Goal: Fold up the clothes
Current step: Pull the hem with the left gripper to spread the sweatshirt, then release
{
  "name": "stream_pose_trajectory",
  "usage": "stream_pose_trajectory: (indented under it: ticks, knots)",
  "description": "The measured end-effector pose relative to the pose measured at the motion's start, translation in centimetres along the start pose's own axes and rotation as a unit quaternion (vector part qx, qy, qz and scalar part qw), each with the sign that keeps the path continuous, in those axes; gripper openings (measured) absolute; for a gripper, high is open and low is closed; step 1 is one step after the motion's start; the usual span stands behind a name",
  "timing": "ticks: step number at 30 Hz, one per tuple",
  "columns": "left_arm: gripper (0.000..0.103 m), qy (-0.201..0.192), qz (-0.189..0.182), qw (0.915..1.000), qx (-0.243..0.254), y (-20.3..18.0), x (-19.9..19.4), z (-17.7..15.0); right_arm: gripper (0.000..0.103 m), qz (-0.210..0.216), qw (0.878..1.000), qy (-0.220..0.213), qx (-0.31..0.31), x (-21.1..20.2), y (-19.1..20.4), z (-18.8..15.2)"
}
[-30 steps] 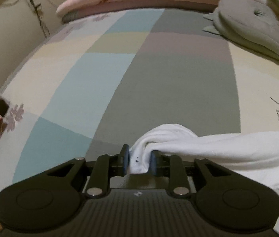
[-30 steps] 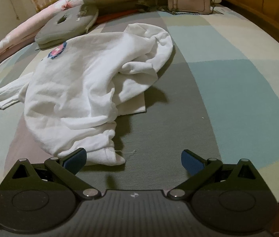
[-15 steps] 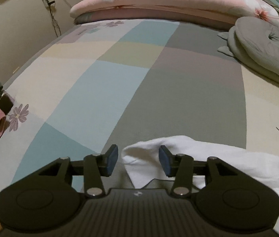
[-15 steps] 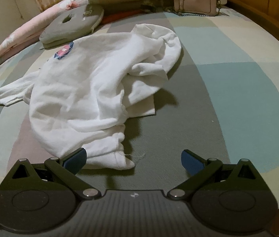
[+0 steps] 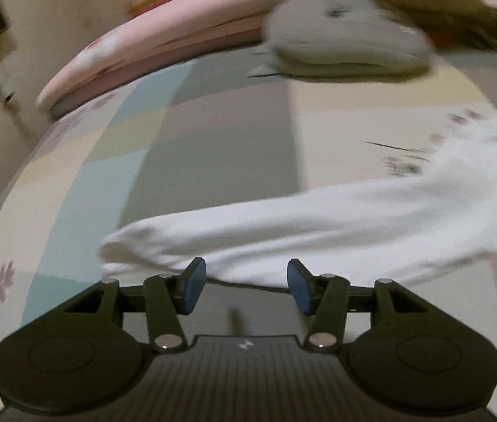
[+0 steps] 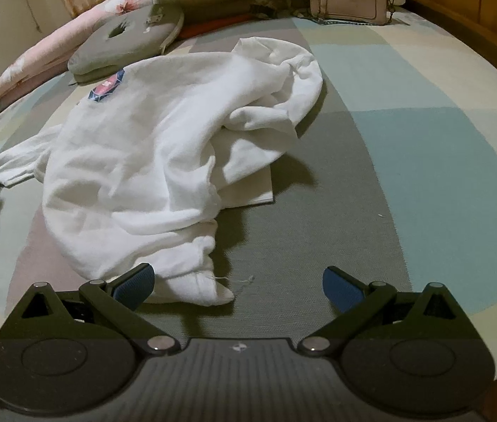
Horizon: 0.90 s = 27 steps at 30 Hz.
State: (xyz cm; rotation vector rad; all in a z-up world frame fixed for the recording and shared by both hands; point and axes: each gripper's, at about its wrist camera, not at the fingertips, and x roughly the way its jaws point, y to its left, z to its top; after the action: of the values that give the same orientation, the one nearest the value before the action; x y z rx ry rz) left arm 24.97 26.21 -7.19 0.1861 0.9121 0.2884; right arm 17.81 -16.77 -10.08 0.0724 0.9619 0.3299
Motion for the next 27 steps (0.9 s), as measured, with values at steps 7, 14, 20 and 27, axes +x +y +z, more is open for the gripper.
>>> stream_pose_trajectory:
  ticks: [7, 14, 20, 27]
  knots:
    - [0.055, -0.015, -0.073, 0.9958, 0.052, -7.0, -3.8, -1.5, 0.103, -0.001, 1.0, 0.016, 0.025, 1.1, -1.2, -0.8]
    - [0.06, -0.055, -0.16, 0.9807, 0.098, -13.4, -9.6, -1.7, 0.103, -0.04, 0.998, 0.027, -0.028, 2.0, 0.2, -1.7]
    - [0.069, -0.102, -0.283, 0.9435, 0.138, -19.9, -14.3, -0.9, 0.103, -0.048, 0.998, 0.033, -0.017, 2.2, -0.1, -1.2]
    - [0.071, -0.083, -0.36, 0.9123, 0.176, -28.2, -14.4, -1.4, 0.103, -0.053, 0.995, 0.047, -0.064, 1.9, 0.4, -1.8]
